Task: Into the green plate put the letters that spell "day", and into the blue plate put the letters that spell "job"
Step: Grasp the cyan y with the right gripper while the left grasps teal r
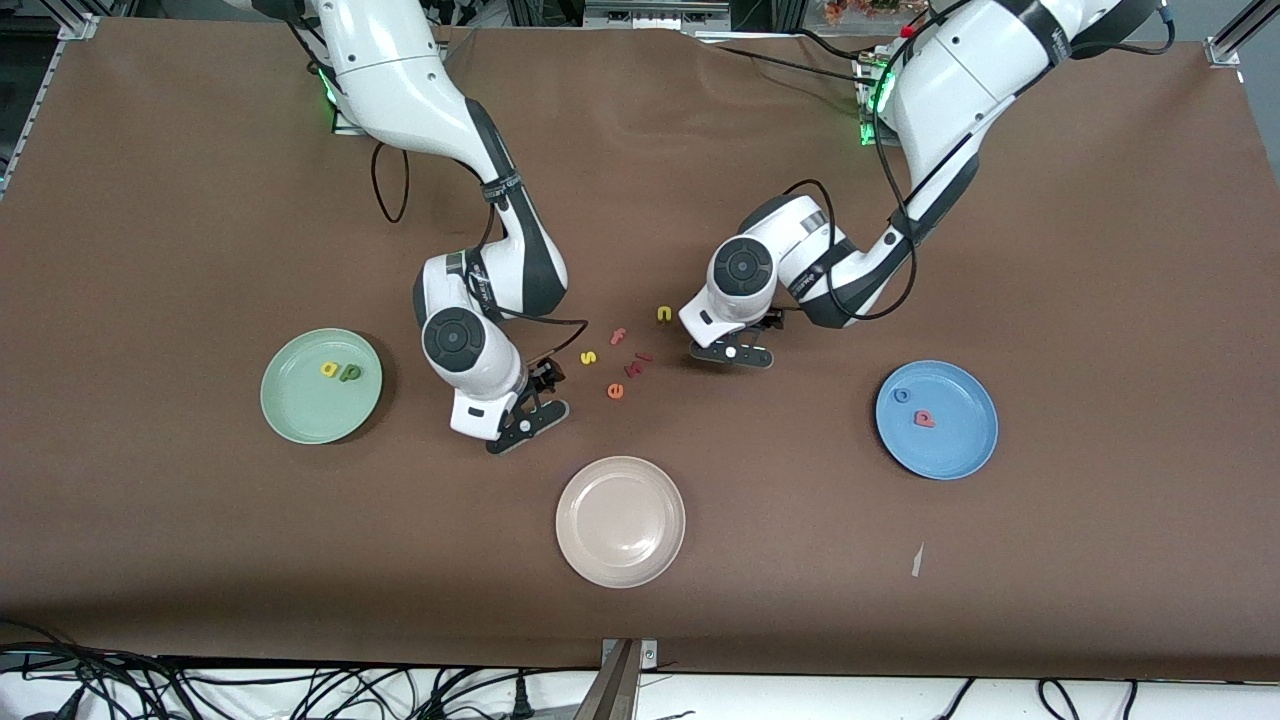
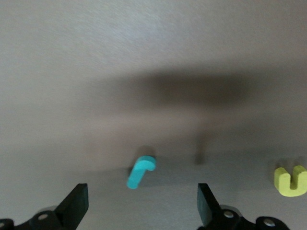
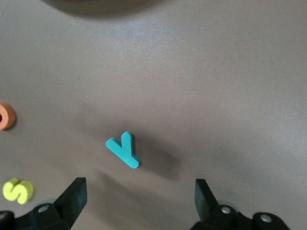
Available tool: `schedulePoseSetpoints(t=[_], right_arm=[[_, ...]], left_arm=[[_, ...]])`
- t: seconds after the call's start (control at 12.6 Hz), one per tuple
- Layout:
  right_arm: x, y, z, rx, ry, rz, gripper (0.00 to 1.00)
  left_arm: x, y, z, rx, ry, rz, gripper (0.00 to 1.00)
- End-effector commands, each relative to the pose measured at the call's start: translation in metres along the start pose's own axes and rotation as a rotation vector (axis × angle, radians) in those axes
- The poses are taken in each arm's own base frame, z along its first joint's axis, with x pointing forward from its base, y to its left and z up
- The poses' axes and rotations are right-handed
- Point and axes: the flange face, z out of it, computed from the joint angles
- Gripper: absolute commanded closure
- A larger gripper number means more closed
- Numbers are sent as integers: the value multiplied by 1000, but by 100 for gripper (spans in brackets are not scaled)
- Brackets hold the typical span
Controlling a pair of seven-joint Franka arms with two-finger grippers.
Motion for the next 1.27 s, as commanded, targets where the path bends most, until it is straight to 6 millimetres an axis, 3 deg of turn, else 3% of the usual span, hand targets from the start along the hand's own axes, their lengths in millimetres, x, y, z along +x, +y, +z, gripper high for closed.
schedulePoseSetpoints(t=[0.0,0.08,0.16,0.32,0.56,0.71,0.95,1.19], right_arm=[[6,-12,4,-11,-9,-116,1],[7,-13,5,-16,-5,-128,1],[10,-14,5,-21,1,-142,1],[17,-17,12,-31,5,-186,2],[23,-16,13,-38,15,-247,6],[24,-14,15,-48,28,-262,11],[25,-15,16,-53,34,-303,25],[26,-19,15,-55,34,-310,52]], left_arm=[[3,3,6,11,36,10,21],[4,2,5,38,63,37,37],[4,1,5,53,75,52,40],[3,2,13,53,62,53,57],[3,2,12,54,62,48,94],[3,2,12,55,63,48,96],[4,0,7,59,67,47,96],[11,-11,-22,72,100,46,96]])
